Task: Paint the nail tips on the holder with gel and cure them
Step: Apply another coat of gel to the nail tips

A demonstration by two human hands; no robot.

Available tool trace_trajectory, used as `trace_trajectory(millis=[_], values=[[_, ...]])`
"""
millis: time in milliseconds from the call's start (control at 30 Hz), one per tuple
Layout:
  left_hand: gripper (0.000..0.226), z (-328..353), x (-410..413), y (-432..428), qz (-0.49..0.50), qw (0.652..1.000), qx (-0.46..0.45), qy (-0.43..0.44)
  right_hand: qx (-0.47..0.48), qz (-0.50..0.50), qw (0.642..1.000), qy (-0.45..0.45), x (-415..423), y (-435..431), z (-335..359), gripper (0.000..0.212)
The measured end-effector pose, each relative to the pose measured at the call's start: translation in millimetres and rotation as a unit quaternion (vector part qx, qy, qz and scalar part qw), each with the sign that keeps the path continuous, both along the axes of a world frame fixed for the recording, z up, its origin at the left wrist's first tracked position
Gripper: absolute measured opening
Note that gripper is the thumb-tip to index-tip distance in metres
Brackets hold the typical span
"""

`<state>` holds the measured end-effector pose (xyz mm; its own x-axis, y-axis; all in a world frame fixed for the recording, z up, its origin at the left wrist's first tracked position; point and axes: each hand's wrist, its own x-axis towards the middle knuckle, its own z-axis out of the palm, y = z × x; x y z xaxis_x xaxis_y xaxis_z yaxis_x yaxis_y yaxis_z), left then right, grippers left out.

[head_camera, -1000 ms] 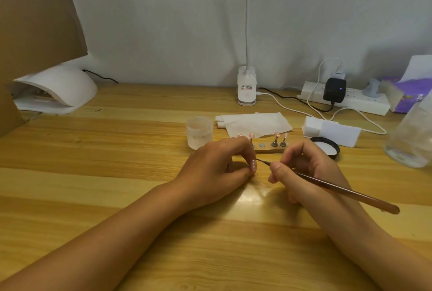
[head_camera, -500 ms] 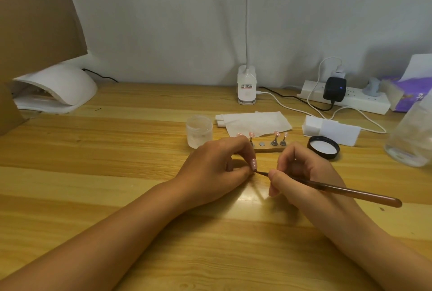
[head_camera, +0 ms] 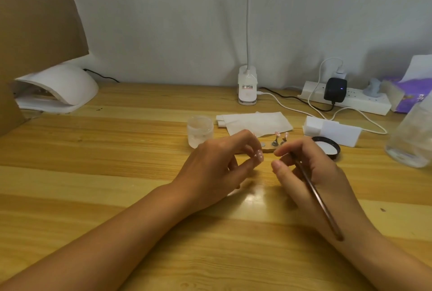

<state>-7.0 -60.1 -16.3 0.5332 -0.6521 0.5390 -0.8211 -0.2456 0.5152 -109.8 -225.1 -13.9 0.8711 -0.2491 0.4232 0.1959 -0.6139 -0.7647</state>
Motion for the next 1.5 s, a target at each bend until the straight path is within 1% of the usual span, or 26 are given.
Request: trace_trajectory(millis=[67, 133, 200, 300, 400, 567, 733, 900, 967, 1033, 1100, 1167, 1367, 1433, 1500], values=[[0.011, 1.2, -2.5, 0.5, -0.003, 1.0, 0.002, -0.029, 0.002, 0.003, 1.0, 0.019, 1.2, -0.4, -1.9, 0.026], [0.014, 1.8, -4.4, 0.3, 0.0, 0.998, 0.013, -0.064, 0.011, 0.015, 0.999, 0.028, 1.9, 0.5, -1.9, 0.034], [0.015, 1.8, -5.7, -0.3, 0.004, 0.996, 0.014, -0.085, 0.007, 0.023, 0.999, 0.028, 2.2, 1.1, -2.8, 0.037], [0.015, 2.2, -7.1, -0.9, 0.002, 0.996, 0.009, -0.092, 0.014, 0.028, 0.999, 0.02, 2.6, 0.6, -4.3, 0.037], [0.015, 1.6, -8.8, -2.2, -0.007, 0.997, -0.004, -0.076, 0.012, 0.028, 0.999, 0.012, 2.7, 0.2, -3.8, 0.036], [0.016, 0.1, -11.1, -5.3, -0.026, 0.999, -0.018, -0.025, 0.025, 0.014, 1.0, -0.004, 2.8, 0.4, -3.2, 0.033], [0.015, 0.6, -10.7, -5.7, -0.035, 0.999, -0.018, 0.019, 0.007, 0.004, 1.0, -0.024, 2.2, 1.1, -2.2, 0.036], [0.019, 2.9, -14.5, -6.1, -0.019, 0.999, -0.014, 0.024, 0.006, -0.002, 0.999, -0.035, 3.3, 1.5, -2.6, 0.041], [0.018, 2.9, -16.2, -5.6, 0.009, 1.0, 0.002, 0.001, 0.002, -0.003, 0.999, -0.038, 3.5, 1.5, -2.5, 0.042], [0.02, 2.5, -14.6, -4.7, 0.084, 0.996, -0.002, -0.024, 0.003, -0.007, 0.999, -0.044, 2.9, 0.6, -2.8, 0.04], [0.023, 2.6, -9.9, -3.9, 0.16, 0.987, -0.011, -0.026, 0.004, -0.014, 0.999, -0.046, 2.9, -0.6, -3.7, 0.04], [0.027, 1.8, -6.6, -3.4, 0.195, 0.981, 0.003, -0.012, 0.0, -0.017, 0.999, -0.046, 3.6, -1.2, -4.1, 0.042], [0.044, -3.6, -3.3, -5.2, 0.2, 0.974, 0.108, 0.018, -0.008, -0.017, 0.999, -0.047, 3.4, 0.1, -3.0, 0.041], [0.045, -3.5, -0.7, -6.2, 0.194, 0.972, 0.13, 0.03, -0.013, -0.018, 0.999, -0.046, 2.6, 1.3, -2.1, 0.042], [0.043, -3.2, 0.4, -6.4, 0.187, 0.973, 0.129, 0.037, -0.029, -0.023, 0.998, -0.048, 1.5, 2.8, -1.1, 0.043]])
